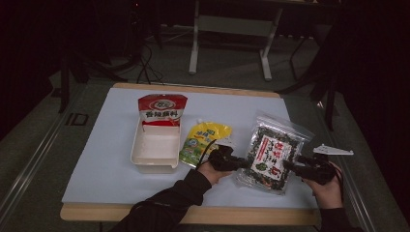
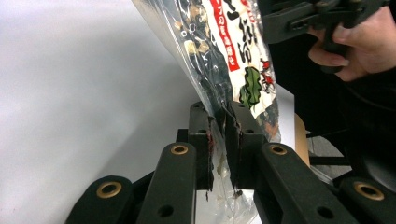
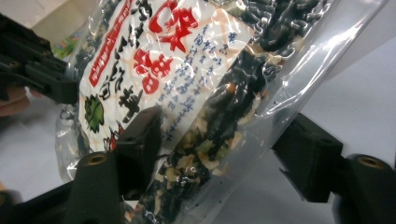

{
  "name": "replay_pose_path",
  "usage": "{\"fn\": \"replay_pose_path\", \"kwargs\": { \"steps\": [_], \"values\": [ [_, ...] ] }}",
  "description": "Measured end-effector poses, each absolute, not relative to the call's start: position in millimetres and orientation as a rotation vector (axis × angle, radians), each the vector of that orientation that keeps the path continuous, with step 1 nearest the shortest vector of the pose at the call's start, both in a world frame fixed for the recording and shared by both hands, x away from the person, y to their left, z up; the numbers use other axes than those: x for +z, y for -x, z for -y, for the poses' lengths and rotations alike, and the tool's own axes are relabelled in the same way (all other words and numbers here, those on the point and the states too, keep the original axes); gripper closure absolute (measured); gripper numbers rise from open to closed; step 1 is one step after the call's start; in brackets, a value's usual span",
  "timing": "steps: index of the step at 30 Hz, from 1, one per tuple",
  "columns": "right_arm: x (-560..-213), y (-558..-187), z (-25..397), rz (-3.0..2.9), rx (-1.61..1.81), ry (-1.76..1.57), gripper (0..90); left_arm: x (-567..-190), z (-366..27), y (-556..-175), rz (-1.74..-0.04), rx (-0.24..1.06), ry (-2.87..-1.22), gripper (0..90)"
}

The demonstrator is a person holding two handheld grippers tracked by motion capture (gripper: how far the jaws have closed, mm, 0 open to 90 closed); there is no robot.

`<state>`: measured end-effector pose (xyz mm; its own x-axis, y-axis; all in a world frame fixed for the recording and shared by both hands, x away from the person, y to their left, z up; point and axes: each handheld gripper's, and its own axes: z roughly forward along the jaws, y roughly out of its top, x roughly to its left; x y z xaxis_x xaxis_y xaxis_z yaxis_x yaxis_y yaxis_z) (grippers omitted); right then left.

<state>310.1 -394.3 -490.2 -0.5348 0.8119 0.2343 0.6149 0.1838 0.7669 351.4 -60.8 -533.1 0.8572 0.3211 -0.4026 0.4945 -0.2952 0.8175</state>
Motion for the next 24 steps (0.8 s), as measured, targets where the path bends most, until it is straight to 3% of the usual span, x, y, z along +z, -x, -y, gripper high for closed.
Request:
{"fn": "replay_pose_path", "kwargs": {
  "steps": [3,5,7,11,14,17,24],
  "values": [
    [-488.9,-310.0,400.0,-2.249,1.319,-1.398,51.9,-535.9,56.8,-354.2,-0.597,-0.218,-1.902,83.2],
    [-488.6,-310.1,401.9,-2.264,1.335,-1.409,53.6,-536.4,56.1,-354.7,-0.585,-0.224,-1.9,82.9],
    [-485.4,-308.5,405.2,-2.277,1.355,-1.409,60.9,-535.0,55.1,-355.8,-0.554,-0.228,-1.912,82.2],
    [-480.5,-306.4,407.0,-2.292,1.371,-1.374,64.3,-528.7,55.6,-358.0,-0.526,-0.233,-1.946,77.9],
    [-475.6,-303.3,405.1,-2.322,1.388,-1.319,67.8,-519.6,53.9,-361.3,-0.507,-0.24,-1.917,64.4],
    [-472.8,-300.6,398.2,-2.344,1.381,-1.269,68.2,-504.4,52.0,-366.1,-0.489,-0.23,-1.905,59.7],
    [-464.9,-294.8,391.9,-2.372,1.379,-1.194,71.8,-489.6,50.2,-370.7,-0.485,-0.24,-1.892,60.7]
  ]
}}
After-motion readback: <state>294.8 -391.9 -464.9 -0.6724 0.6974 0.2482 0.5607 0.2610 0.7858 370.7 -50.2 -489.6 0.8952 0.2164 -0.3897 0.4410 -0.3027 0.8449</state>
